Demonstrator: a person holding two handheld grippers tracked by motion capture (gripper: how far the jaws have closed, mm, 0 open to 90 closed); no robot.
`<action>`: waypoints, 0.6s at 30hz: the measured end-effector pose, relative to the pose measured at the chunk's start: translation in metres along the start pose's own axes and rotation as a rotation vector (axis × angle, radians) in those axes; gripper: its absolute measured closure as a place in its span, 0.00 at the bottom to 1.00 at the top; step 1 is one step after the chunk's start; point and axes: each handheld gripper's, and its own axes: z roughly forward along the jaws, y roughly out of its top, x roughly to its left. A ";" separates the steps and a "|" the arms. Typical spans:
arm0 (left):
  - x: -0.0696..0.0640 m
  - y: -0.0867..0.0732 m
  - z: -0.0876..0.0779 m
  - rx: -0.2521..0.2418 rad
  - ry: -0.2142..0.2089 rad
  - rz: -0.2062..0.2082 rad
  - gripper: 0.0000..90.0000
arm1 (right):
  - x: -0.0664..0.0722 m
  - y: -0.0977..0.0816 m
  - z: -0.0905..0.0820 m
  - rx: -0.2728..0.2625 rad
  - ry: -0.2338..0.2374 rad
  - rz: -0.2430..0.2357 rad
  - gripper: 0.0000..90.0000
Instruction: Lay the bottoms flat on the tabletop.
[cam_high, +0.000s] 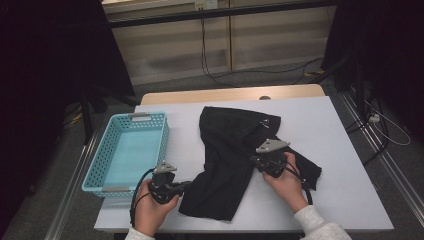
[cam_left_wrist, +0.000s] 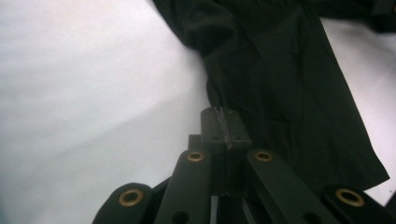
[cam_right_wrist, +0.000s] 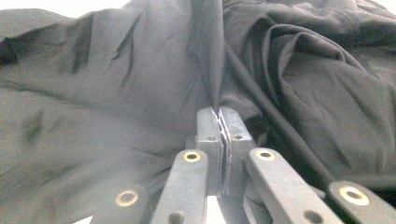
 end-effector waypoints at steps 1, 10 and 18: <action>0.000 0.000 -0.002 -0.002 0.000 -0.010 1.00 | -0.001 -0.001 -0.001 0.000 0.003 0.004 0.98; 0.006 -0.003 -0.008 0.015 0.015 -0.041 1.00 | 0.002 -0.005 0.003 0.029 0.012 -0.003 0.95; 0.008 -0.006 -0.008 0.034 0.004 -0.068 1.00 | -0.001 -0.007 0.003 0.045 0.019 0.013 1.00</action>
